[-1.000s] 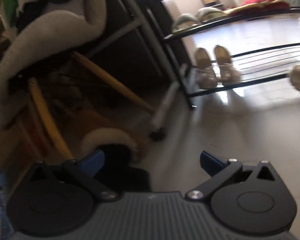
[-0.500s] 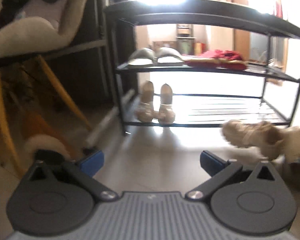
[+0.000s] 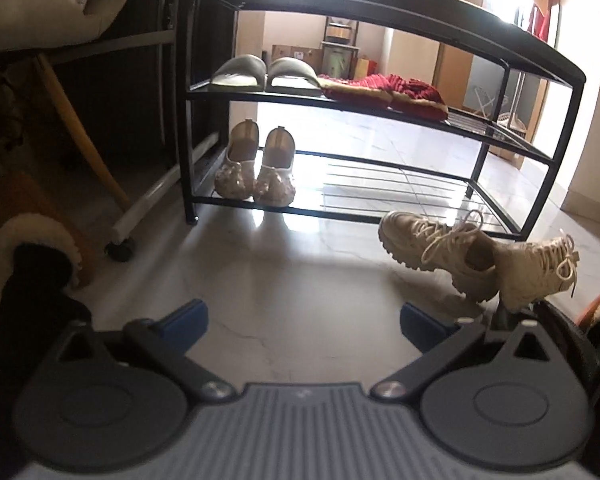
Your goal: Organize scattered shoes
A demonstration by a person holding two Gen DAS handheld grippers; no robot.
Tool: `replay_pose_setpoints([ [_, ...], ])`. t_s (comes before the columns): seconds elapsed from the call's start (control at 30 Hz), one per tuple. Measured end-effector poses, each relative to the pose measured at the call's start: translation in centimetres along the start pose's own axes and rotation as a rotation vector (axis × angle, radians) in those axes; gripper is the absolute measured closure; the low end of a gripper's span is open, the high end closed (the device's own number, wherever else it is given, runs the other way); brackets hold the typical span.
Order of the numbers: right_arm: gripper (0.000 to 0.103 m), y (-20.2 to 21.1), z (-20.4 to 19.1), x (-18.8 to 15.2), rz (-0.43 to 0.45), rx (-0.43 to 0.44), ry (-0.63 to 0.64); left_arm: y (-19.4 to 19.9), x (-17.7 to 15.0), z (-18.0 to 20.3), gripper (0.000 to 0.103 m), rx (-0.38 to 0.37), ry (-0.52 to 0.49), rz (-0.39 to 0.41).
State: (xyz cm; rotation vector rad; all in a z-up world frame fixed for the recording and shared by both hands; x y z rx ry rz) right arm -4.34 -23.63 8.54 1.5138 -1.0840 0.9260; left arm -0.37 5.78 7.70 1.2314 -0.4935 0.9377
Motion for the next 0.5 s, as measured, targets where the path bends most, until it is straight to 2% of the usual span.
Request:
replay_pose_setpoints([
  [0.17, 0.0, 0.1, 0.3, 0.0, 0.002, -0.004, -0.005, 0.6, 0.7, -0.5, 0.0, -0.061, 0.035, 0.029],
  [0.5, 0.0, 0.1, 0.3, -0.1, -0.006, 0.0, -0.016, 1.3, 1.0, -0.6, 0.0, -0.1, 0.041, 0.04],
])
Point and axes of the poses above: each gripper's, at about its wrist camera, not at the fingertips, and y roughly against the way its jaws point, z to its right, x to its top, the point moved 1 cm from there along -y, roughly the way its jaws point, and after that the axes turned 12 degrees about y, right-handed, at the moved point
